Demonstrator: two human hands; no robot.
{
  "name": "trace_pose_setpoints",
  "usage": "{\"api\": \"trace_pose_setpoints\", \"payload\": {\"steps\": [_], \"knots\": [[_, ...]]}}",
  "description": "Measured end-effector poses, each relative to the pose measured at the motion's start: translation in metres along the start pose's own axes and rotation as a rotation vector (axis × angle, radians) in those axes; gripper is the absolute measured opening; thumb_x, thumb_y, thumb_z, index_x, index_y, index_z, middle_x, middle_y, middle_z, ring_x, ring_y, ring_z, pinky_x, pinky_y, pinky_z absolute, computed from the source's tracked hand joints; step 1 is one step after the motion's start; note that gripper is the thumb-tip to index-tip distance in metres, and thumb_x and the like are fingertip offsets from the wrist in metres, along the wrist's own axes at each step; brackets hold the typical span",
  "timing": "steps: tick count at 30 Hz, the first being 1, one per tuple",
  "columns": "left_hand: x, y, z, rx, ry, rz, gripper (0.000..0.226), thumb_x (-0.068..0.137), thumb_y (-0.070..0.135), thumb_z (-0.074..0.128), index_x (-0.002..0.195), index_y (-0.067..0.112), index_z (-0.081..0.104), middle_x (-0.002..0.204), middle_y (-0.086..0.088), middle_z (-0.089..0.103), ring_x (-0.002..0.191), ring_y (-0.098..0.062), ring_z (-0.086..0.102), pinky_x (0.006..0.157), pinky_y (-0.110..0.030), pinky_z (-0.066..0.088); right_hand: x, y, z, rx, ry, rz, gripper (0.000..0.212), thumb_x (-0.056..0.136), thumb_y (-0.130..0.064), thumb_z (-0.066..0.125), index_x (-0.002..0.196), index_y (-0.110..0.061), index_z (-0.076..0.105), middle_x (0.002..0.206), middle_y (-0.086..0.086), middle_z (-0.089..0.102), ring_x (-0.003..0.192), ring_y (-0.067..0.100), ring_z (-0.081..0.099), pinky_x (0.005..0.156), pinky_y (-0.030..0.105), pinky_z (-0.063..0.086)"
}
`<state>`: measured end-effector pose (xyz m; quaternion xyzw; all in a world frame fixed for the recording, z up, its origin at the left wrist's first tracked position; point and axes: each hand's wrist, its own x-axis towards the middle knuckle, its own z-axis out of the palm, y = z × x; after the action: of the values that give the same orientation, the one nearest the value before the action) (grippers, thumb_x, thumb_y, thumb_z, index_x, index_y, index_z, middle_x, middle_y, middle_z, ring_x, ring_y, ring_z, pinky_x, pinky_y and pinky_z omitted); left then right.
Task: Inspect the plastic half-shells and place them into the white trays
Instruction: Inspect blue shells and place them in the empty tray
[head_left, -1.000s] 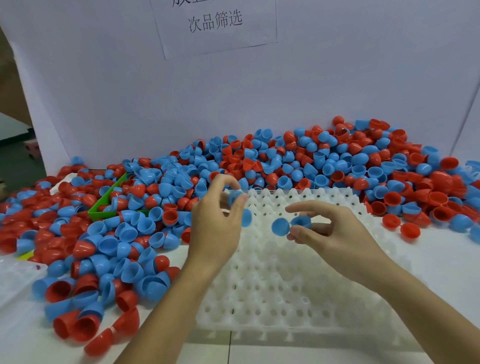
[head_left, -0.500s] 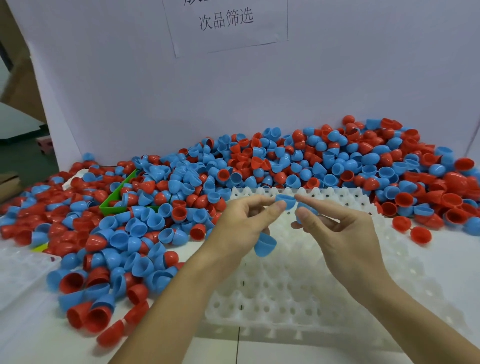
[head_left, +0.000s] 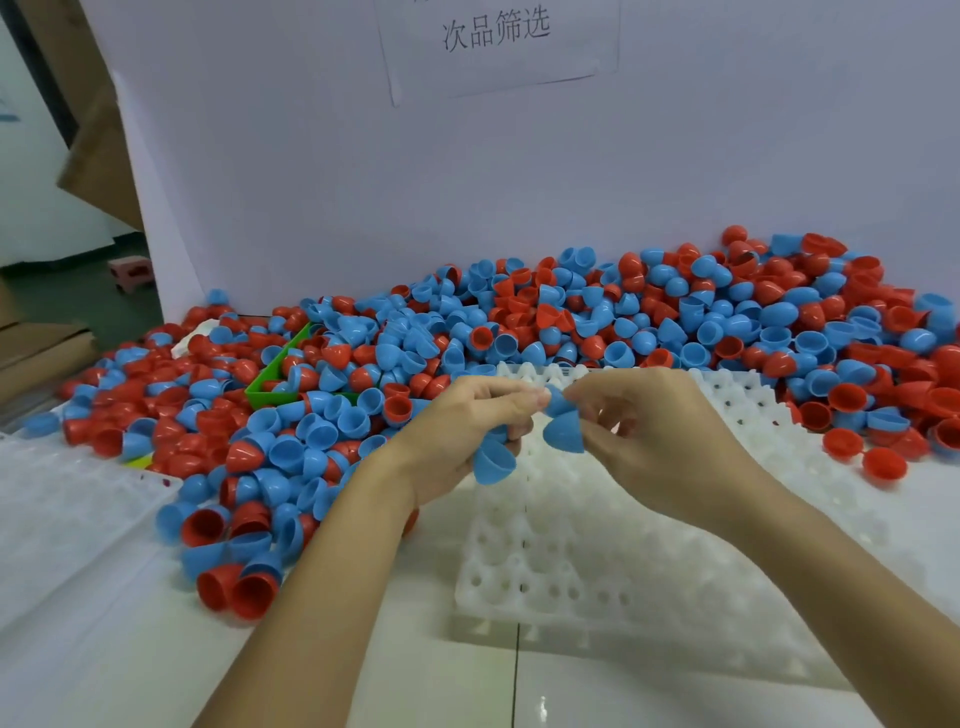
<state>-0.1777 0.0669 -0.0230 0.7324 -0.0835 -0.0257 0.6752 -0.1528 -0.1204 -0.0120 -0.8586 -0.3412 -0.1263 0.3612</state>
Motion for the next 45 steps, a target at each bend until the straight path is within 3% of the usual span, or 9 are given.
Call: {"api": "trace_pose_setpoints", "payload": {"steps": [2,5,8,12,17,21,26,34,45], "knots": [[0.003,-0.002,-0.011,-0.043,0.220,-0.011,0.027,0.099,0.033,0.055,0.085,0.022,0.076,0.065,0.003,0.049,0.065,-0.011,0.046,0.063,-0.026,0.039,0.004,-0.010,0.000,-0.076,-0.011,-0.018,0.005,0.086,-0.016,0.070,0.085,-0.019,0.074,0.077,-0.013,0.062,0.071,0.008,0.059,0.061,0.021,0.044],[0.010,-0.007,-0.024,-0.175,0.570,-0.021,0.025,0.098,0.029,0.055,0.089,0.014,0.072,0.061,0.003,0.050,0.069,-0.013,0.048,0.056,-0.025,0.044,-0.003,-0.027,0.009,-0.113,-0.240,-0.046,0.007,0.086,-0.030,0.071,0.092,-0.031,0.075,0.082,-0.018,0.056,0.076,0.002,0.054,0.063,0.019,0.041],[0.013,-0.011,-0.027,-0.224,0.676,-0.023,0.020,0.093,0.024,0.057,0.085,0.013,0.072,0.062,0.000,0.049,0.068,-0.014,0.049,0.050,-0.023,0.045,-0.014,-0.041,0.022,-0.153,-0.442,-0.013,0.013,0.086,-0.036,0.070,0.099,-0.035,0.073,0.091,-0.020,0.052,0.082,0.004,0.057,0.068,0.023,0.050],[0.013,-0.014,-0.022,-0.164,0.661,-0.028,0.019,0.079,0.031,0.059,0.081,0.018,0.072,0.065,0.001,0.051,0.077,-0.020,0.051,0.071,-0.042,0.045,-0.024,-0.053,0.036,-0.277,-0.491,-0.012,0.017,0.086,-0.033,0.064,0.101,-0.027,0.070,0.099,-0.015,0.051,0.088,0.013,0.058,0.078,0.033,0.055],[0.015,-0.013,-0.014,-0.100,0.564,0.013,0.022,0.088,0.009,0.046,0.089,0.011,0.068,0.081,0.001,0.054,0.075,-0.017,0.051,0.057,-0.029,0.044,-0.029,-0.052,0.039,-0.308,-0.472,-0.025,0.024,0.086,-0.037,0.060,0.098,-0.018,0.068,0.098,-0.012,0.051,0.087,0.014,0.057,0.077,0.035,0.054],[0.014,-0.015,-0.010,-0.081,0.451,-0.009,0.028,0.086,0.006,0.042,0.099,0.014,0.066,0.098,-0.006,0.051,0.074,-0.017,0.047,0.054,-0.024,0.043,-0.032,-0.047,0.034,-0.228,-0.477,-0.006,0.025,0.084,-0.045,0.063,0.097,-0.025,0.069,0.097,-0.015,0.050,0.087,0.010,0.055,0.074,0.027,0.051],[0.016,-0.015,-0.007,-0.081,0.455,-0.014,0.027,0.078,0.013,0.046,0.097,0.013,0.066,0.101,-0.008,0.053,0.074,-0.018,0.048,0.054,-0.024,0.043,-0.035,-0.042,0.032,-0.122,-0.415,-0.014,0.022,0.085,-0.047,0.064,0.101,-0.033,0.070,0.097,-0.019,0.051,0.094,0.002,0.051,0.081,0.024,0.049],[0.019,-0.018,-0.009,-0.073,0.506,-0.020,0.022,0.086,0.006,0.046,0.096,0.010,0.066,0.100,-0.008,0.057,0.069,-0.017,0.047,0.053,-0.025,0.042,-0.033,-0.044,0.028,-0.029,-0.319,-0.034,0.007,0.088,-0.041,0.067,0.088,-0.037,0.071,0.087,-0.026,0.062,0.094,-0.009,0.050,0.072,0.016,0.046],[0.017,-0.017,-0.012,-0.075,0.520,-0.020,0.018,0.090,0.008,0.046,0.094,0.011,0.064,0.093,-0.010,0.055,0.068,-0.018,0.046,0.057,-0.030,0.040,-0.027,-0.065,0.030,-0.415,-0.458,-0.224,0.014,0.094,-0.029,0.056,0.102,-0.025,0.067,0.101,-0.008,0.055,0.096,0.015,0.046,0.080,0.031,0.048]]}}
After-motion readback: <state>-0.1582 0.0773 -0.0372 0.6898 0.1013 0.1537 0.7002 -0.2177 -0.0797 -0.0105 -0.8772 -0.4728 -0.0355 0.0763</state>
